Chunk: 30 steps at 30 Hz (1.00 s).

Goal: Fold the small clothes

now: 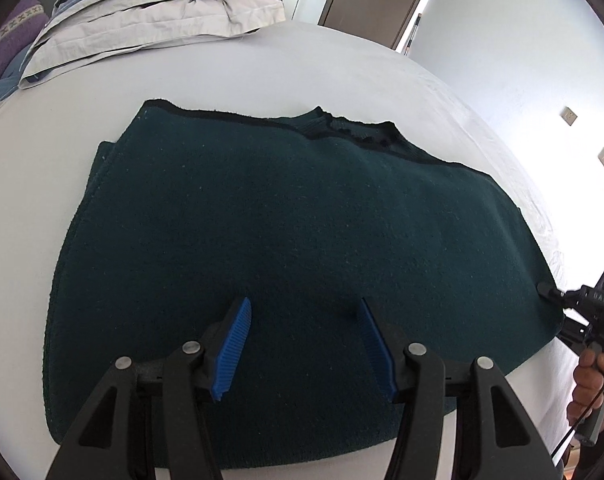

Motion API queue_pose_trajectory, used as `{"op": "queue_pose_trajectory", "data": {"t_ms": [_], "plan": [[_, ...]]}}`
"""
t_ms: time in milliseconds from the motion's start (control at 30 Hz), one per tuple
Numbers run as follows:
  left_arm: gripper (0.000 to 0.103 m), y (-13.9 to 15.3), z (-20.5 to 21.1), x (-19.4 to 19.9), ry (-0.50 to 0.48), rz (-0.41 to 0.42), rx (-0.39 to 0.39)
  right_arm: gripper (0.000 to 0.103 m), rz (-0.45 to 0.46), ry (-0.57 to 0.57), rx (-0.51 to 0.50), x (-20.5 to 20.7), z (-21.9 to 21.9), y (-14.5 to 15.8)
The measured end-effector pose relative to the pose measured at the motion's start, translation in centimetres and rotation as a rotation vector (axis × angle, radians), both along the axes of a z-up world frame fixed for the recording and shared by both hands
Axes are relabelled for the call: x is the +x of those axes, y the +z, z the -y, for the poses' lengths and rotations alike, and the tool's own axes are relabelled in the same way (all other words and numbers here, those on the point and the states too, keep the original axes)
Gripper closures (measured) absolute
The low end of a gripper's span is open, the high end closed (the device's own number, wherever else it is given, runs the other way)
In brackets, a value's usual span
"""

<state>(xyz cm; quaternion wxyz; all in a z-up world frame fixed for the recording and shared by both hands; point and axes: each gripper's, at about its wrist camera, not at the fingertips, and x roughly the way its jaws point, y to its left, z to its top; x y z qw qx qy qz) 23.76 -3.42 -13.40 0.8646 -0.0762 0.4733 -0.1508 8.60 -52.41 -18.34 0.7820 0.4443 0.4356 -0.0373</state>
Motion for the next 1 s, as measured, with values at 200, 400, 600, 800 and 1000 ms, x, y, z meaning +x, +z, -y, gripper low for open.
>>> {"op": "queue_pose_trajectory", "data": {"t_ms": [200, 400, 600, 800, 1000], "plan": [[0.044, 0.1, -0.4, 0.2, -0.002, -0.015, -0.015, 0.093, 0.019, -0.054, 0.010, -0.6, -1.2, -0.4], [0.044, 0.7, -0.8, 0.2, 0.006, -0.003, -0.033, 0.094, 0.033, -0.081, 0.027, -1.0, -1.2, -0.9], [0.044, 1.3, -0.4, 1.3, -0.005, 0.016, -0.057, 0.094, 0.041, -0.074, 0.012, -1.2, -0.9, -0.5], [0.044, -0.4, -0.2, 2.8, -0.018, -0.005, -0.052, 0.094, 0.019, -0.043, -0.124, -0.2, -2.7, 1.6], [0.049, -0.3, -2.3, 3.0, -0.005, -0.045, -0.174, 0.094, 0.035, 0.081, -0.325, 2.5, -8.5, 6.2]]}}
